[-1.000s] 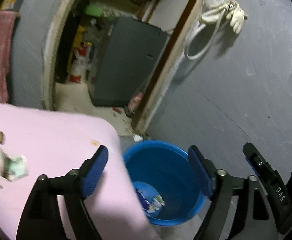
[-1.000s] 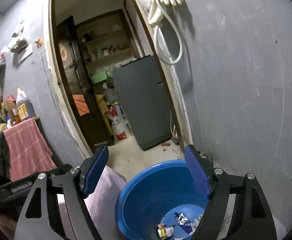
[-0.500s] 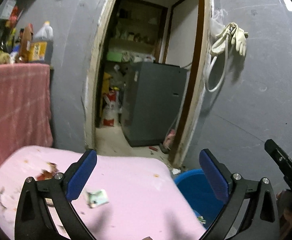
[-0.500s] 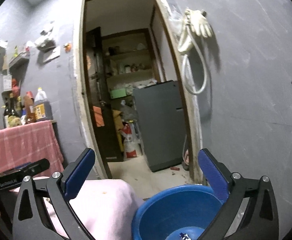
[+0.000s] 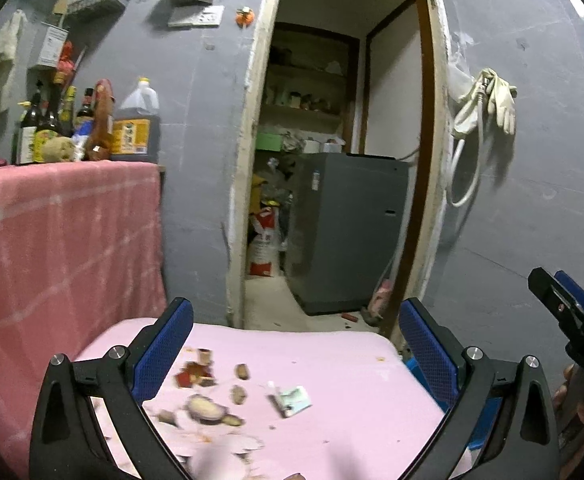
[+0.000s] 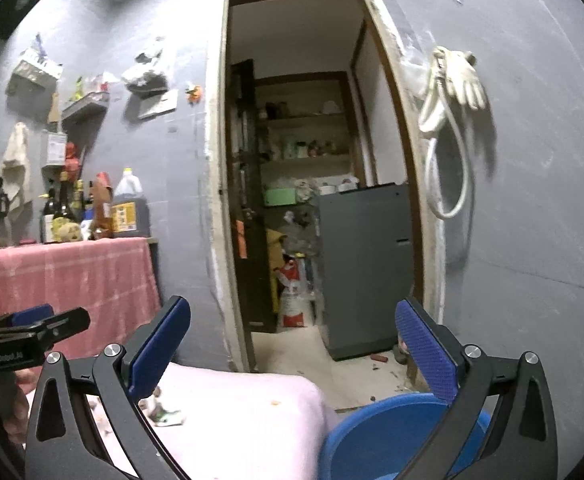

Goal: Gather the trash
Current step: 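Move both open tools back over the trash on the table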

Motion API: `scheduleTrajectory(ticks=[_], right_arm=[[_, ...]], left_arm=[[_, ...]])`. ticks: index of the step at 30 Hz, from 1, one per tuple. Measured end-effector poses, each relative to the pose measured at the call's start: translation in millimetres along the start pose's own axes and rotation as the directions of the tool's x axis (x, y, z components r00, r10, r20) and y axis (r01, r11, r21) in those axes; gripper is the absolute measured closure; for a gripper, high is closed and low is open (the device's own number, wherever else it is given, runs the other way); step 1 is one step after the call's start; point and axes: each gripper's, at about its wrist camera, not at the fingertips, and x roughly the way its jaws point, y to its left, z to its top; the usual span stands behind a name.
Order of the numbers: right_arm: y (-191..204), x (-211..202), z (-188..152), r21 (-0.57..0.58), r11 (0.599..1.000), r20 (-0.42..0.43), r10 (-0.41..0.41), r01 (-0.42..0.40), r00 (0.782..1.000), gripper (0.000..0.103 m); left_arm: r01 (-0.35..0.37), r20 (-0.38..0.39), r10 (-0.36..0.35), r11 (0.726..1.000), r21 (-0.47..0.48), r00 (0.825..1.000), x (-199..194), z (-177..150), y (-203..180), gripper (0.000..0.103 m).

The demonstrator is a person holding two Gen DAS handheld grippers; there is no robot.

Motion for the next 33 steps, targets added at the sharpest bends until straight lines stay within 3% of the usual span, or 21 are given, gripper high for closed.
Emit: scheduleTrajectory(ticks=[9,21,28,33], right_arm=[[37,16,-5,-0.04,0.999,-0.053,0.019,-0.021,0.998,0.0],[76,44,-36,-0.091,0.991,-0.165,0.087,-0.103,0.982,0.0],[95,66,-60,-0.127,0.975,-0.272,0.142,-0.182,0.952,0.0],[97,96,-75,-0.096,0.969,-0.413,0.169,-0.227,0.895,0.0]], left_arm=[[-0.122,-0.018,0.123,0.991,0.051,0.992,-16,-8,37,0.002],[-0.214,-0.069,0.216,0.976,0.035,0.974,-3,-31,84,0.002],[-0.178,-0.136,0.18,0.984,0.026,0.974,15,-51,103,0.002],[-0.122,-0.236,0.116,0.992,-0.013,0.965,35,-62,117,0.002]])
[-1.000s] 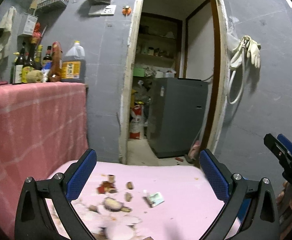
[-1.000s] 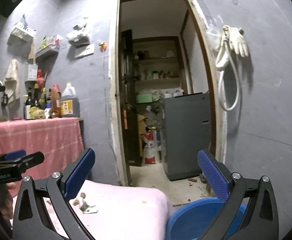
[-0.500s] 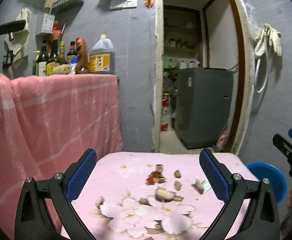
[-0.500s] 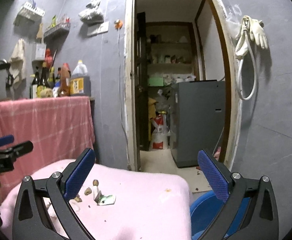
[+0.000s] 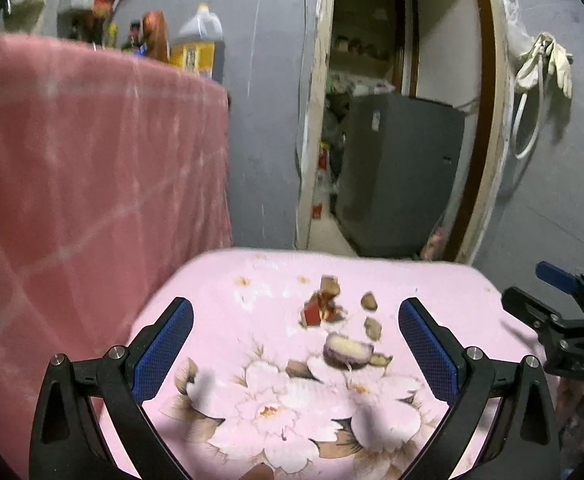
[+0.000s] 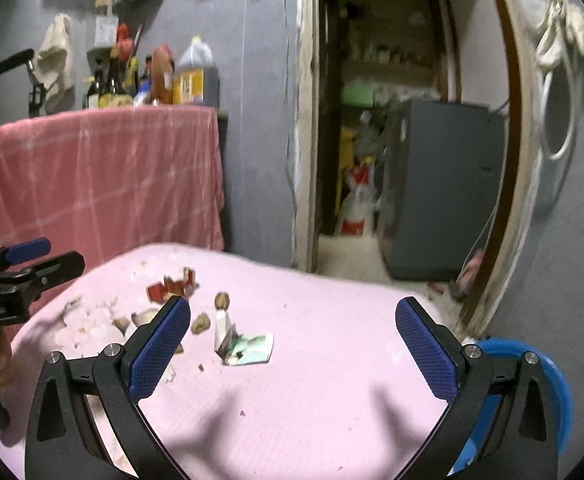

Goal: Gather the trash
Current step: 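Move both open tools back over the trash on the table, then grasp the white-green paper with the right tool while the left tool grasps the pale crumpled piece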

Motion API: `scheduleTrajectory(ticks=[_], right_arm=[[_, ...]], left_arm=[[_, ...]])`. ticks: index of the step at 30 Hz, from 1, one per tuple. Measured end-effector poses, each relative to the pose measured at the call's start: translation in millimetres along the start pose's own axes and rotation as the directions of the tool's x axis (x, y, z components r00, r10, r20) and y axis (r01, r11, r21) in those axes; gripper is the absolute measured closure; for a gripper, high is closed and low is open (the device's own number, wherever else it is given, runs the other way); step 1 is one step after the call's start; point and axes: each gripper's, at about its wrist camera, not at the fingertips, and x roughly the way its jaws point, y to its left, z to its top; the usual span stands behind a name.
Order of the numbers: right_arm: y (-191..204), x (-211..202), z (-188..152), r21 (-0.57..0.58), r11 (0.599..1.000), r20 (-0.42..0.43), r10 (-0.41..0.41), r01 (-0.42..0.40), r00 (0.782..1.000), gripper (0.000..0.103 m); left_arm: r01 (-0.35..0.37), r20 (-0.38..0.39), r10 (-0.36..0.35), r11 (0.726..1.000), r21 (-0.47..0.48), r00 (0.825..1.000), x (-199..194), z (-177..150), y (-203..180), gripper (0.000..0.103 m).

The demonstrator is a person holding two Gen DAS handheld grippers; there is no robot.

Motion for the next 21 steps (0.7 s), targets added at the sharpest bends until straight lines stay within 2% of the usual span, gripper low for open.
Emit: scheduleTrajectory(ticks=[4,6,7,8,11,14,16,21], right_arm=[[-1,23,-1,-0.002,0.999,-0.105,0.043,-0.043,0.994,0.0],[-1,36,-1,0.002,0.998,-0.167,0.059,-0.059,0.984,0.0],[0,40,-1,0.002,0.998,-0.182,0.063,-0.064,0.981,0.001],[1,46,-2,0.001,0.998,-0.208,0.068,-0.069,0.976,0.001],[2,57,0,-0.004,0.995,-0.255,0.1,-0.104,0.962,0.001],[6,69,1,-0.016,0.991,-0.293,0.119,-0.129,0.949,0.003],[10,76,0,-0.028,0.988,-0.318,0.133,-0.149,0.939,0.007],[16,86,-3,-0.046,0.984,-0.369,0.143,-0.172,0.918,0.03]], left_arm=[[0.011,-0.07,-0.013,1.0,-0.027,0.997,16,-3,7,0.003],[0.047,-0.113,-0.053,0.998,-0.05,0.992,25,-4,11,0.005],[0.065,-0.131,-0.072,0.996,-0.056,0.989,28,-5,10,0.012],[0.085,-0.152,-0.095,0.994,-0.067,0.984,32,-5,11,0.024],[0.119,-0.216,-0.139,0.987,-0.103,0.966,45,-5,12,0.045],[0.153,-0.238,-0.188,0.976,-0.158,0.953,52,-4,14,0.054],[0.168,-0.246,-0.207,0.971,-0.17,0.947,55,-3,13,0.056],[0.198,-0.28,-0.237,0.967,-0.16,0.93,63,-5,6,0.057]])
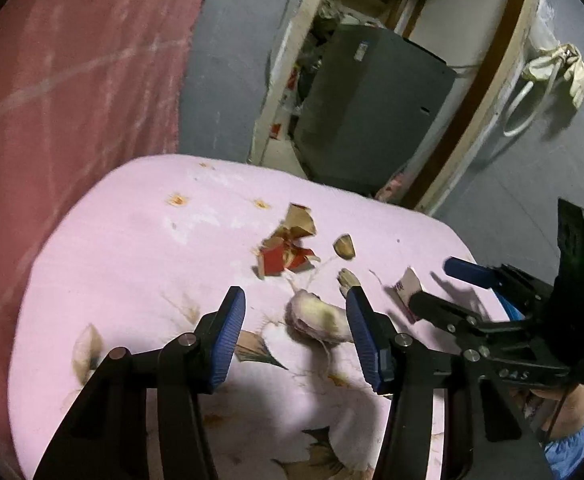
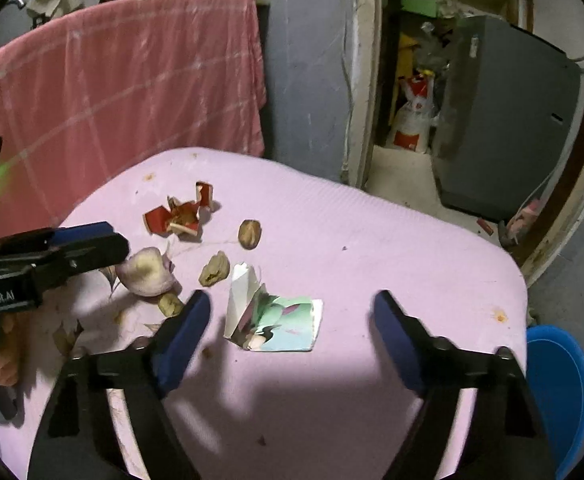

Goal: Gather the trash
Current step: 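Grasp the white-green paper with the right tool while the left tool grasps the pale crumpled piece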

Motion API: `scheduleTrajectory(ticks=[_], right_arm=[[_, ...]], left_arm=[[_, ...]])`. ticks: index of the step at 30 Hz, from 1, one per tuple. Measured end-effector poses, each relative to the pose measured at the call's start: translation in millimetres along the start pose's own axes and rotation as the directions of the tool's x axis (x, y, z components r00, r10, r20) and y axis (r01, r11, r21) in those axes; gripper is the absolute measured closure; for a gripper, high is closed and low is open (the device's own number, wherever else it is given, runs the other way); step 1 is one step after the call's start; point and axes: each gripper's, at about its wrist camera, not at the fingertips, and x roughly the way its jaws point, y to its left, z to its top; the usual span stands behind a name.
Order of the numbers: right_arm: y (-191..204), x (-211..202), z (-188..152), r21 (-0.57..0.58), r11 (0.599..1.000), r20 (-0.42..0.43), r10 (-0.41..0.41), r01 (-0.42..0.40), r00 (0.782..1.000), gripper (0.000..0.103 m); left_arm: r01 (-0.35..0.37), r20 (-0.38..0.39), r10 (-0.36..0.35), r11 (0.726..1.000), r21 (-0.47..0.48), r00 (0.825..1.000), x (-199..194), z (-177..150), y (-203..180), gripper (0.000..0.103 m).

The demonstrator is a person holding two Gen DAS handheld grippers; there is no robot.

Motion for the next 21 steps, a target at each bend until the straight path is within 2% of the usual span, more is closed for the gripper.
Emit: scheduleTrajectory(ticks=[7,9,14,19,21], right_arm=[[2,11,0,-0.004,1.0,-0.049,0.024,-0.024,0.999,0.038],[2,14,0,-0.001,0.999,-0.067,0.037,-0.037,0.997,0.046],[5,16,0,-0.016,0.999,-0.079,0.028,-0.029,0.996,0.047],[13,20,-2,-0.059,0.998,-0.1,0.022,-0.028,0.995,0.048],[15,19,-2,-0.073,0.997,-0.098,0.008,-0.015,0.995,0.056]], left_arm=[[0.031,-0.065,-0.031,0.999,0.009,0.997,13,-1,1,0.057],[0.037,-0.073,-0.036,0.999,0.005,0.997,16,0,3,0.057],[0.058,-0.088,-0.058,0.998,0.004,0.994,18,2,5,0.057],[0.064,-0.099,-0.059,0.997,0.053,0.993,21,0,-4,0.057],[0.064,-0.101,-0.058,0.996,0.061,0.993,23,0,-7,0.057]])
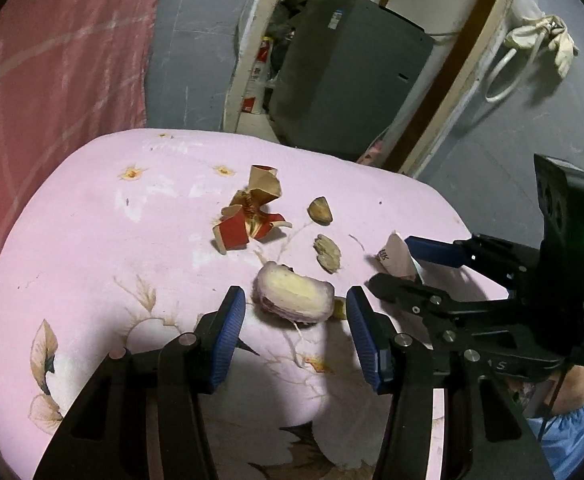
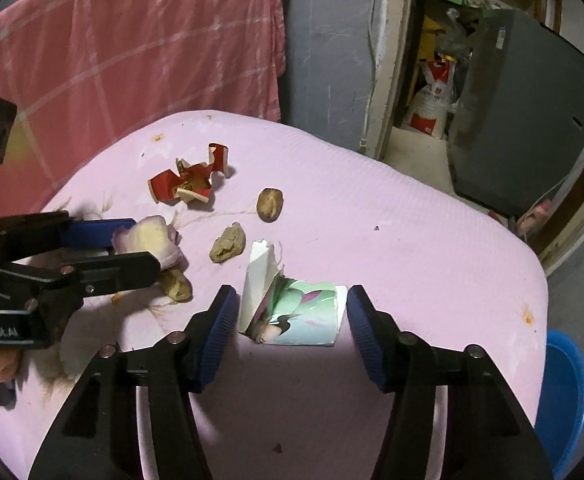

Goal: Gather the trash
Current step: 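Grasp the white-green paper with the right tool while the left tool grasps the pale crumpled piece, then carry both pieces over the blue basin and open both tools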

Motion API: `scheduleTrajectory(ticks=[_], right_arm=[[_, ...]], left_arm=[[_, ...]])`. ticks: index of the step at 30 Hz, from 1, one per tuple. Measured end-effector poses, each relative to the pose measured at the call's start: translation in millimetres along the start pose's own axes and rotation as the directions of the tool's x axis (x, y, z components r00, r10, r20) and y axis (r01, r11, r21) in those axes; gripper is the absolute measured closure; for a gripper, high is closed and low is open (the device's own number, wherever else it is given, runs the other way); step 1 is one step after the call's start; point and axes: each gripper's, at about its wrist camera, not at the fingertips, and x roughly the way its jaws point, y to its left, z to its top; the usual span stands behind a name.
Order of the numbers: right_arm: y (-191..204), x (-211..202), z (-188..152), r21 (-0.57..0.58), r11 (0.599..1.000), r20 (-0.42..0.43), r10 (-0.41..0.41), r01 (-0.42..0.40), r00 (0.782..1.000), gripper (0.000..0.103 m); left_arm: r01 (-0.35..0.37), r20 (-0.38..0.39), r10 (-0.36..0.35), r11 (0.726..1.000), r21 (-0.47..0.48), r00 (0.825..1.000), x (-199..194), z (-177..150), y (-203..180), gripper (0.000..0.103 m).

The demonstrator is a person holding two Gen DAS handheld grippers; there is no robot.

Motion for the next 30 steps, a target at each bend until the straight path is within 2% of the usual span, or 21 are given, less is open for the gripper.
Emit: scheduleTrajectory(ticks=[4,5,15,16,23,30], right_arm=[[0,0,-1,0.003,1.0,0.004,0.001,-0.001,1.0,0.066],[0,0,-1,0.006,1.0,0.004,0.004,-0.004,1.0,0.071],[2,-1,-1,-0.014,1.0,0.015,-0.004,0.004,1.0,0.071],[4,-2,-1,-0.013,1.0,0.02,-0.009,0.009,1.0,0.071],[1,-21,-4,0.02,0.999,0.114,-0.051,0.049,0.992,0.071],[-6,-40,-7,0.059,0.997,0.208,-0.063,0.052,0.976,0.071]], left_arm=[[0.008,-0.002,-0.008,1.0,-0.028,1.0,2,0,1,0.069],[0.015,-0.003,-0.016,0.999,-0.031,1.0,2,0,2,0.071],[0.013,0.008,-0.014,1.0,0.004,1.0,-1,-2,-3,0.077],[0.006,0.017,-0.006,1.0,0.013,1.0,-2,-3,-4,0.088],[-0.025,0.042,0.022,0.998,0.052,0.999,-3,-9,-13,0.089],[-0.024,0.106,0.017,0.998,0.066,0.994,-14,-15,-17,0.093]])
